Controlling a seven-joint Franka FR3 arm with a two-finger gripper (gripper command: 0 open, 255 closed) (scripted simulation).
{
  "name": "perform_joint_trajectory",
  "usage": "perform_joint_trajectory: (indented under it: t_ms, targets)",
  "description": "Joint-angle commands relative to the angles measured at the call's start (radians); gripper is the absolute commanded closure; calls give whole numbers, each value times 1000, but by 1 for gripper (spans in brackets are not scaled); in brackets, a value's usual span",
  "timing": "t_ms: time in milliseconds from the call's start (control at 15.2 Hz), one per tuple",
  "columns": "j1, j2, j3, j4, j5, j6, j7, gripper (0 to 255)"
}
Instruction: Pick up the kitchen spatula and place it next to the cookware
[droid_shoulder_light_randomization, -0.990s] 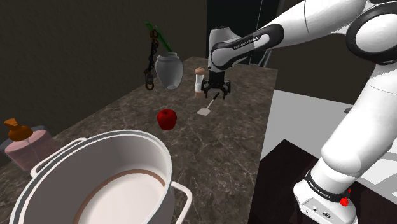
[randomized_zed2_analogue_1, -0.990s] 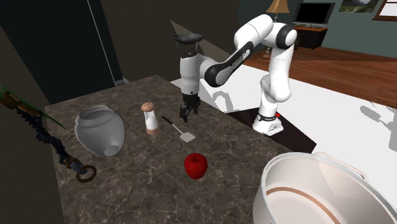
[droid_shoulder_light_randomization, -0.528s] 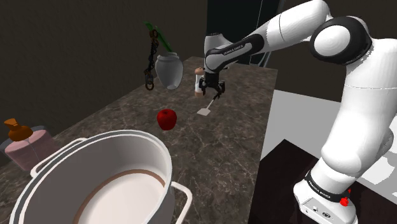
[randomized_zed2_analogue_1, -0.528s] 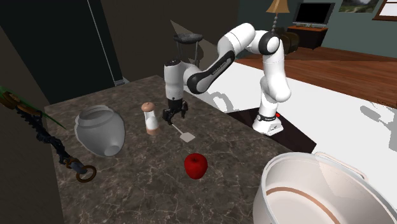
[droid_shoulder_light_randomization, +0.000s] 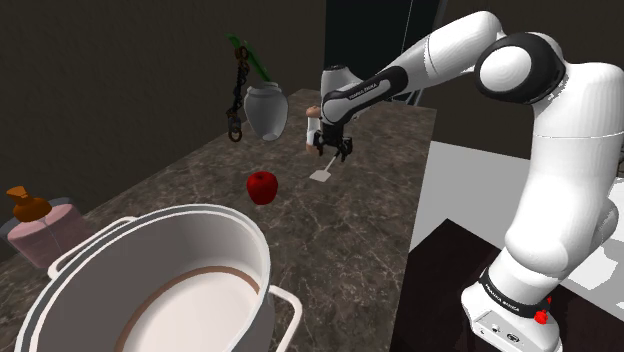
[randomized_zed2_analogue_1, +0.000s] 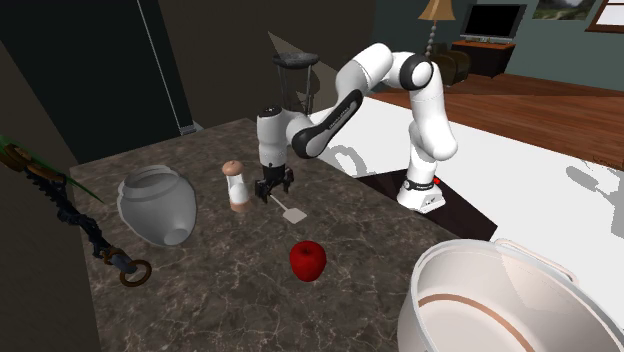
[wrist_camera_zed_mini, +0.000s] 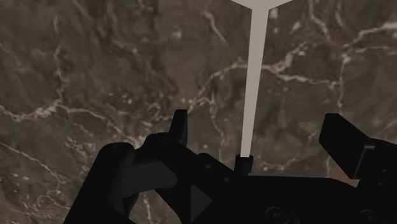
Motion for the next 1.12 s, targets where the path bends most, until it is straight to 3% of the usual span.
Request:
perform_joint_trajectory:
  t_ms: [0,396,462,1056]
  targets:
    - [-1,4,-1,-7,-2,12,1,0]
    - [-1,4,-1,-7,-2,11,1,0]
    - [-1,4,-1,-7,-2,11,1,255]
    - [-1,4,-1,-7,-2,12,1,255]
